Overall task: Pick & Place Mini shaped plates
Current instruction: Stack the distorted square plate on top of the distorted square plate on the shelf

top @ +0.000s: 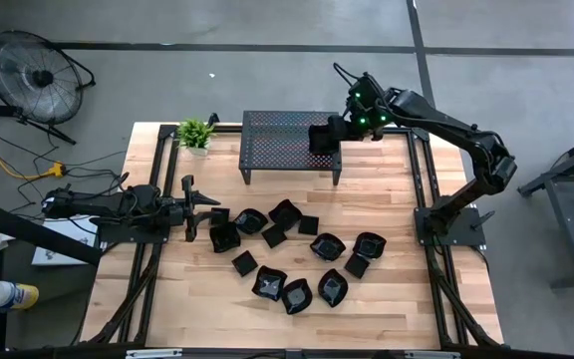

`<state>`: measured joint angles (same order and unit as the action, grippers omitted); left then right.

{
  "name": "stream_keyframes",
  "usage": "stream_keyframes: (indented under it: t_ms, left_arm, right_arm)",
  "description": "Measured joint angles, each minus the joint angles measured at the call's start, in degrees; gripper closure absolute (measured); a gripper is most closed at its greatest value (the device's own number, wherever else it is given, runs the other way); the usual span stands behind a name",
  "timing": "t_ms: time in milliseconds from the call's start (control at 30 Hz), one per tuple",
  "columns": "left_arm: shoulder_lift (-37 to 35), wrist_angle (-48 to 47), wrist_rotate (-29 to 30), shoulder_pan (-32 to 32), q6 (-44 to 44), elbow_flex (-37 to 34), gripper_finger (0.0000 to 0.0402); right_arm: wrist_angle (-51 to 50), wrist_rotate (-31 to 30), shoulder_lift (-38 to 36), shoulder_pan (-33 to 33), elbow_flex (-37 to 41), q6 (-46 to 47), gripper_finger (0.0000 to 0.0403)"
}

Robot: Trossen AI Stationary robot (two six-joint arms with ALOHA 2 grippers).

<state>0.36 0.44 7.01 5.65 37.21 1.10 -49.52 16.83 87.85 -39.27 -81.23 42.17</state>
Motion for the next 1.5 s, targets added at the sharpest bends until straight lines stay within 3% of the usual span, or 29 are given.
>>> stream_keyframes:
  t_ms: [267, 433, 900, 1100, 1500]
  left_arm:
    - [0.0, 0.0, 0.0, 0.0, 0.0, 0.0, 0.0282]
    - [0.0, 0.0, 0.0, 0.0, 0.0, 0.0, 0.0282]
    - [0.0, 0.0, 0.0, 0.0, 0.0, 0.0, 0.0282]
    - [0.0, 0.0, 0.0, 0.0, 0.0, 0.0, 0.0282]
    - [0.0, 0.0, 0.0, 0.0, 0.0, 0.0, 0.0282]
  right_arm:
    - [-0.1, 0.0, 0.0, 0.3, 0.0, 0.3, 0.0309]
    - [0.0, 0.2, -0.1, 0.3, 0.0, 0.3, 0.0277]
    - [-1.0, 5.7, -1.7, 3.6, 0.0, -4.9, 0.0274]
    - [-3.0, -4.5, -3.5, 11.3, 0.0, -8.1, 0.0273]
    - [-2.4, -25.3, -3.2, 31.1, 0.0, -6.2, 0.0273]
